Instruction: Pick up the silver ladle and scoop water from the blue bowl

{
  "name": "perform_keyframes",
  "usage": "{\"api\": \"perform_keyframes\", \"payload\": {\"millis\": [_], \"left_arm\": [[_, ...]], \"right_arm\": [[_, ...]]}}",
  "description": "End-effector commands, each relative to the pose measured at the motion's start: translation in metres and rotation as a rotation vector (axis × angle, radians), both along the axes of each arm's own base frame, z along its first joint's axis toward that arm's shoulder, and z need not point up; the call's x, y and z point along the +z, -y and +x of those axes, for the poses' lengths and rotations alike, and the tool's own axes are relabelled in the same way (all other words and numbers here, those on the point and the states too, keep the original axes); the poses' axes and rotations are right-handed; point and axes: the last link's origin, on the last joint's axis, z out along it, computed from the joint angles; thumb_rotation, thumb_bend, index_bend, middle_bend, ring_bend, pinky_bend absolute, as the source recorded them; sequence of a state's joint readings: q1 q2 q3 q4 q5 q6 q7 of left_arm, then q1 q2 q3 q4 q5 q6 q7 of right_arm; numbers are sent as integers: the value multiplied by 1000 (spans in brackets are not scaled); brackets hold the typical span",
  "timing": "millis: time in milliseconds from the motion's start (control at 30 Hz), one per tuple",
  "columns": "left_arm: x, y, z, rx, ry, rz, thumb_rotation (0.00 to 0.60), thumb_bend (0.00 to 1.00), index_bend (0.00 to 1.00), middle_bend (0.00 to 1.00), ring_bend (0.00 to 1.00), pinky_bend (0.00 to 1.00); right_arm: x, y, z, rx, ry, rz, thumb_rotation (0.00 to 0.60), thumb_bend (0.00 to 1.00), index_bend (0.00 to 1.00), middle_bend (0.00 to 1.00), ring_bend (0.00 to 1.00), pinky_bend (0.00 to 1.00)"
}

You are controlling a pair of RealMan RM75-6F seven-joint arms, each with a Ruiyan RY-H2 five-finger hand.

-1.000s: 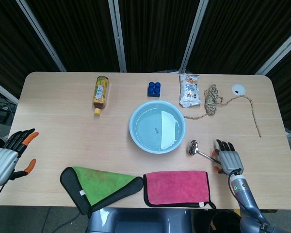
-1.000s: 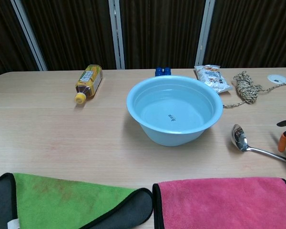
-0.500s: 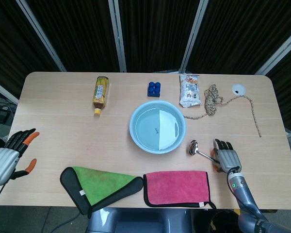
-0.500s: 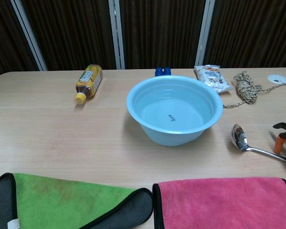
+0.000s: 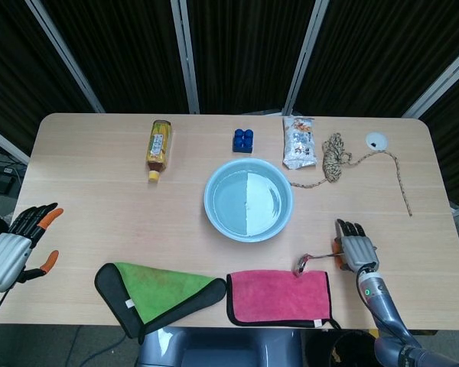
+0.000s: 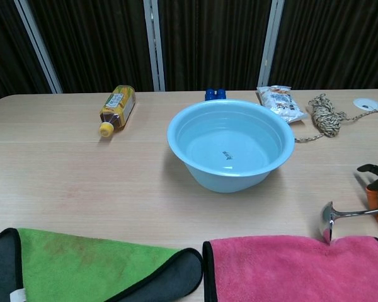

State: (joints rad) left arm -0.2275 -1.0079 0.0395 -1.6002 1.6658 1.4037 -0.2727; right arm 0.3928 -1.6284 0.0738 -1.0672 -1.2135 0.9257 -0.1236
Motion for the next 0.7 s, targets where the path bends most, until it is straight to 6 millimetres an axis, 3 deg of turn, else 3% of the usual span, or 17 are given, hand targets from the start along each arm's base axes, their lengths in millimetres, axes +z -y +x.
{"api": "perform_keyframes", "payload": {"millis": [33, 700], "left_arm": [[0, 0, 0, -1, 0, -1, 600, 466, 0, 0, 0, 0], [0, 4, 2, -18, 4, -9, 600, 469, 0, 0, 0, 0]], "right_arm": [[2, -1, -1, 2, 0, -5, 600, 347, 662, 0, 0, 0], [26, -7, 7, 33, -11, -37, 600, 385, 667, 7, 0, 0]]}}
